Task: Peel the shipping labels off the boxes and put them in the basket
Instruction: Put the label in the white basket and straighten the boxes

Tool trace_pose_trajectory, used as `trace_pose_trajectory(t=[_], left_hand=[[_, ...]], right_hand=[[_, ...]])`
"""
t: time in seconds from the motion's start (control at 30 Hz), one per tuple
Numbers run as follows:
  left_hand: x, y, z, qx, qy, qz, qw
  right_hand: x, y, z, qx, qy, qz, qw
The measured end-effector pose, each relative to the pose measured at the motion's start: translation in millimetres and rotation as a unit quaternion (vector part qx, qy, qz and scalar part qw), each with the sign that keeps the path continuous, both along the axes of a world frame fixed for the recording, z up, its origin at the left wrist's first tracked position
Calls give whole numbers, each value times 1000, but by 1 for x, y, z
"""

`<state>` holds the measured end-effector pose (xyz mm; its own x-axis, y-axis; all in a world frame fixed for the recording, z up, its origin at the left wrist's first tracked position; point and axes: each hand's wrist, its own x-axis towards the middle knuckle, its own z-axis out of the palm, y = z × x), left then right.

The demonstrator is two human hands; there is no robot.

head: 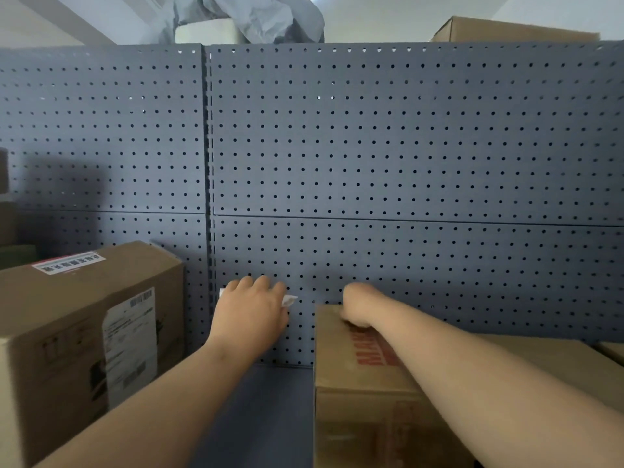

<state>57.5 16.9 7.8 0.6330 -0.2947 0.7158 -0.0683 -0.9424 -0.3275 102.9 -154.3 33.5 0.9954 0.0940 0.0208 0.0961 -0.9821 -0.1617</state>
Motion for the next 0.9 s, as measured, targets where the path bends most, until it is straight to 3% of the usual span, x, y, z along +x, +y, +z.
trace_pose_trajectory(t=[0.13, 0.27, 0.4, 0.57, 0.73, 0.9], left_hand=[[-4, -2, 0, -29, -16, -32, 999], [-5, -5, 0, -19, -10, -37, 999], [-7, -4, -5, -18, -2, -24, 1000], [-15, 1, -13, -30, 7, -24, 999], [-24, -2, -13, -40, -1, -42, 998], [-28, -10, -8, -54, -9, -51, 997]], right_hand=[[-5, 7, -6, 51, 0, 71, 996], [4, 2, -2, -11, -2, -1, 1000], [-2, 16, -10, 59, -7, 98, 993], [-24, -12, -5, 38, -20, 29, 999], [-91, -17, 1, 26, 25, 186, 982], [-91, -45, 2, -43, -22, 94, 994]])
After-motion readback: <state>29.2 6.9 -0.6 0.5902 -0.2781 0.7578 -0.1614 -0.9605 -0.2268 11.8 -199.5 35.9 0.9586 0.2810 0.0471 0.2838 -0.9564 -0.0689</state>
